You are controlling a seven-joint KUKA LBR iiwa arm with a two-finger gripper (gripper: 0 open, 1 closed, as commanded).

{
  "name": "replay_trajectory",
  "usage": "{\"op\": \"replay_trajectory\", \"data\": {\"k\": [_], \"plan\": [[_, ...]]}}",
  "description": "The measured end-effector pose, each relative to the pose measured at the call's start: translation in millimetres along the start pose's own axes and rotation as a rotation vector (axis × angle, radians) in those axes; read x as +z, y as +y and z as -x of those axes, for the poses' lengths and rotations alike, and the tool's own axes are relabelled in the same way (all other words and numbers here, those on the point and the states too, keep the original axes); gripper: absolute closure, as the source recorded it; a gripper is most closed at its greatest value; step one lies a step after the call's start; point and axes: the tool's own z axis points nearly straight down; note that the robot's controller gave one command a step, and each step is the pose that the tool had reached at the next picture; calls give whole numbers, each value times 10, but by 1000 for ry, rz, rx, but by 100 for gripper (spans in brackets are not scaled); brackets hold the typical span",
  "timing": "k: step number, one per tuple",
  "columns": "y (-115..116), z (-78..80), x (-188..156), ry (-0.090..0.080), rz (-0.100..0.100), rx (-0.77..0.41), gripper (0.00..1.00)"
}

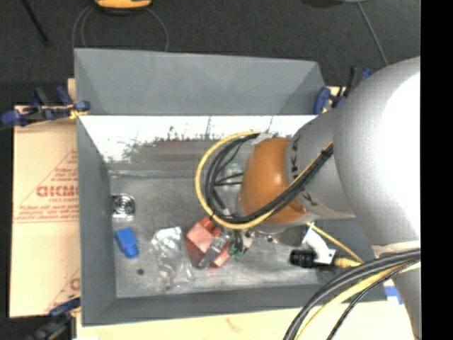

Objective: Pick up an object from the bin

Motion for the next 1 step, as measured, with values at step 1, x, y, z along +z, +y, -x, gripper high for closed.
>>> {"op": "replay_trajectory", "data": {"k": [1], "plan": [[12, 37, -1145, 5, -1, -4, 100]]}}
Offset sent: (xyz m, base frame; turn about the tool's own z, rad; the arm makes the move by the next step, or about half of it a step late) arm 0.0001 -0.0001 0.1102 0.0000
